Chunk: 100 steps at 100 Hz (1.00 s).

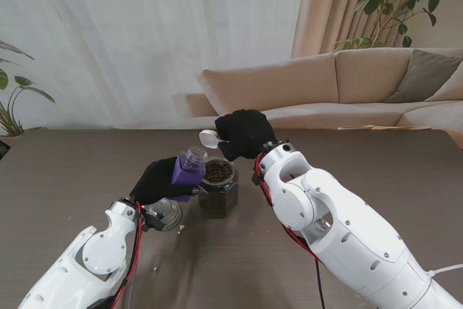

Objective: Portion coffee beans from the glass jar into the coffee jar

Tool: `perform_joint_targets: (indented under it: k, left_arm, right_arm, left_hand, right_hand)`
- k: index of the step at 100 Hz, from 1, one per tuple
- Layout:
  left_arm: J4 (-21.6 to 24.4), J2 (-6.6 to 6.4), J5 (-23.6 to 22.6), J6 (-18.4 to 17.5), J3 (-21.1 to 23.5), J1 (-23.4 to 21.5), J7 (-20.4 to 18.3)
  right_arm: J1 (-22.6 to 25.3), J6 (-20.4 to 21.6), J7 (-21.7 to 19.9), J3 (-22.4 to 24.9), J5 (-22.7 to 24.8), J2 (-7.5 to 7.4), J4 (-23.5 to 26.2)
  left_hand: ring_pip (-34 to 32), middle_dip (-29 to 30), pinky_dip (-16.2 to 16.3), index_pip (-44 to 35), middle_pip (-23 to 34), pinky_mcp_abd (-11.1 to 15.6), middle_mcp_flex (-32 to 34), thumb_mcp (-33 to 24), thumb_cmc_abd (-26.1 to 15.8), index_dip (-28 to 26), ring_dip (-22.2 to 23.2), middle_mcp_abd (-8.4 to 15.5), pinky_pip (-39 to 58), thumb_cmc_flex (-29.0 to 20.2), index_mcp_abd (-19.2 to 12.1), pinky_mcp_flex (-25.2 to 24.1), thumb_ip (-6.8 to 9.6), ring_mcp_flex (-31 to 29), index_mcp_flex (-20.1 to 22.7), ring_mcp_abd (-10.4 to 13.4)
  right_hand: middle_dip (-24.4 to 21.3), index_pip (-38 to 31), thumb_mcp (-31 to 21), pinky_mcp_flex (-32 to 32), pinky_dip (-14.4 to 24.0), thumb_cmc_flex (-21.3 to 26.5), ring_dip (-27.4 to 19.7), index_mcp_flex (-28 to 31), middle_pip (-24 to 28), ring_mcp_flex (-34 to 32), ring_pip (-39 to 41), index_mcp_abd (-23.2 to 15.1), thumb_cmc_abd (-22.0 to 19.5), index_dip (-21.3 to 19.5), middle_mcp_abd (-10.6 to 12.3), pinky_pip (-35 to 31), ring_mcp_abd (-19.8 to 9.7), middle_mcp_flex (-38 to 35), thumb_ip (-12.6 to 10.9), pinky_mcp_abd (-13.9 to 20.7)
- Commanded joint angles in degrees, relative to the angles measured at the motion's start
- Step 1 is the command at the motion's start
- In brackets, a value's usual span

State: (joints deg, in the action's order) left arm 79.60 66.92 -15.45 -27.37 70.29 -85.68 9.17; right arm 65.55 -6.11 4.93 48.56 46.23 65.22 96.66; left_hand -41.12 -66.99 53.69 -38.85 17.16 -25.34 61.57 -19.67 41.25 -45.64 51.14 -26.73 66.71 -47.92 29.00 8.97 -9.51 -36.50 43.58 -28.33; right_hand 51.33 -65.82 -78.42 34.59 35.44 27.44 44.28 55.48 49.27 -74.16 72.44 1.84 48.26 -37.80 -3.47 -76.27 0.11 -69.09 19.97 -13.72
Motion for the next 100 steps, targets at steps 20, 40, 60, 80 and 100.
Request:
perform_joint_targets:
  k: [20, 40, 60, 80, 100]
  left_arm:
    - [3.2, -0.32, -1.4, 0.2, 1.9, -2.6, -0.9]
    - [4.8, -0.52, -1.9, 0.0, 2.7, -3.4, -1.2]
    - [4.9, -0.59, -1.8, -0.4, 2.9, -3.4, -1.4]
    - [5.2, -0.6, -2.0, -0.7, 3.1, -3.8, -1.4]
    - [5.9, -0.61, -2.2, -0.4, 3.4, -4.4, -1.2]
  right_arm:
    - [-4.6, -3.2, -2.3, -3.5, 1.3, 0.34, -6.5]
    - [-8.0, -4.1, -2.7, -7.7, 0.8, 0.8, -12.0]
    - [-10.9, -4.8, -3.2, -11.5, -0.4, 1.39, -16.4]
    - [-12.7, -5.1, -3.6, -14.2, -1.2, 1.86, -19.4]
    - [-13.8, -4.8, -3.2, -16.5, -1.5, 2.36, -21.4]
  left_hand:
    - [-3.8, -0.3, -0.4, -10.9, 0.0, 7.8, 0.6, -24.4, -13.5, -3.5, 1.4, 3.0, -0.7, -10.1, -4.5, -1.8, 2.48, 0.5, 8.2, -2.2]
    - [-3.7, -0.3, -0.4, -11.0, 0.0, 7.8, 0.6, -24.4, -13.6, -3.5, 1.4, 3.0, -0.7, -10.0, -4.6, -1.8, 2.47, 0.6, 8.1, -2.1]
    - [-3.7, -0.3, -0.4, -11.0, 0.1, 7.8, 0.6, -24.4, -13.6, -3.6, 1.4, 3.1, -0.7, -10.0, -4.7, -1.8, 2.46, 0.5, 8.2, -2.0]
    - [-3.7, -0.3, -0.4, -11.0, 0.1, 7.8, 0.6, -24.4, -13.6, -3.5, 1.4, 3.2, -0.7, -10.0, -4.6, -1.8, 2.45, 0.5, 8.1, -2.0]
    - [-3.7, -0.3, -0.4, -11.0, 0.0, 7.8, 0.5, -24.4, -13.6, -3.5, 1.4, 3.1, -0.7, -10.1, -4.6, -1.8, 2.48, 0.5, 8.1, -2.0]
  right_hand:
    - [0.8, -1.3, -4.0, 19.8, 0.0, -0.3, 0.6, -0.4, 0.8, -1.6, 0.4, -0.8, 0.4, -0.6, -1.1, 0.9, -5.2, -2.0, 0.8, -0.2]
    - [0.8, -1.3, -3.9, 19.8, 0.0, -0.3, 0.6, -0.4, 0.8, -1.6, 0.4, -0.9, 0.4, -0.6, -1.2, 0.8, -5.2, -2.0, 0.7, -0.1]
    - [0.8, -1.3, -3.9, 19.9, 0.0, -0.3, 0.5, -0.4, 0.8, -1.6, 0.4, -1.0, 0.4, -0.5, -1.1, 0.8, -5.4, -2.0, 0.7, -0.1]
    - [0.7, -1.3, -3.9, 19.8, 0.0, -0.4, 0.5, -0.3, 0.8, -1.6, 0.4, -1.0, 0.4, -0.5, -1.1, 0.8, -5.4, -2.0, 0.7, 0.0]
    - [0.8, -1.3, -3.9, 19.8, 0.0, -0.4, 0.5, -0.4, 0.9, -1.6, 0.3, -1.0, 0.4, -0.5, -1.1, 0.8, -5.5, -2.0, 0.7, 0.1]
